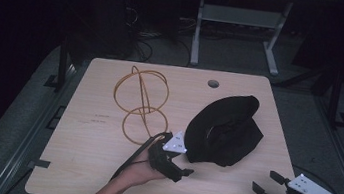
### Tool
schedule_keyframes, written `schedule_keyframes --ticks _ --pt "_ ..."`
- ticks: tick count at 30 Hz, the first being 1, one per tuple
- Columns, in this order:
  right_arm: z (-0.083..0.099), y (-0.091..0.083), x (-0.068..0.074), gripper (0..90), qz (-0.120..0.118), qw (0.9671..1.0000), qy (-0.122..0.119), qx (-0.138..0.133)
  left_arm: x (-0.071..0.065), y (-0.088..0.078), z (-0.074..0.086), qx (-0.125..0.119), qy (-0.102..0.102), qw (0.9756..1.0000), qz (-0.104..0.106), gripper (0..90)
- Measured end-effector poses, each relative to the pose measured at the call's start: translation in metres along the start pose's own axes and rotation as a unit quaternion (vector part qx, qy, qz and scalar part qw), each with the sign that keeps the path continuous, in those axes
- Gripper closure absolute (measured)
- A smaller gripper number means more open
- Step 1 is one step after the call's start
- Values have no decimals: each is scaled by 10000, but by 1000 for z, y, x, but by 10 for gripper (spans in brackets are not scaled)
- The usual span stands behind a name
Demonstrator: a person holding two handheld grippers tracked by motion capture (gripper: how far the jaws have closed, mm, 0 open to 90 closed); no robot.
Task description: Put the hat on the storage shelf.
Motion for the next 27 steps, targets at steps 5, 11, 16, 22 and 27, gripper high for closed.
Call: schedule_keyframes --ticks 5,11,16,22,27 --pt "0 -1 -1 210 -1 10000 28 -20 -2 13 -9 37 32 9999 96 212" --pt "-1 -2 -1 211 -10 10000 25 -34 0 24 -15 176 139 9996 156 242" --pt "-2 -2 -1 211 -14 10000 45 -52 3 33 -16 267 131 9994 197 296" --pt "-2 -1 -2 211 -2 10000 38 -54 5 43 -12 379 209 9989 167 408" --pt "-3 -1 -2 212 -3 10000 47 -59 5 46 -10 475 340 9982 120 479"
Point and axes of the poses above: each handheld gripper's, and its own axes: y roughly forward along the jaws, z roughly out of its underside, x roughly to its left, the point moved 8 cm from there along y, roughly forward along the jaws, and after that the axes turned 4 degrees about y, right-handed, at the moved point
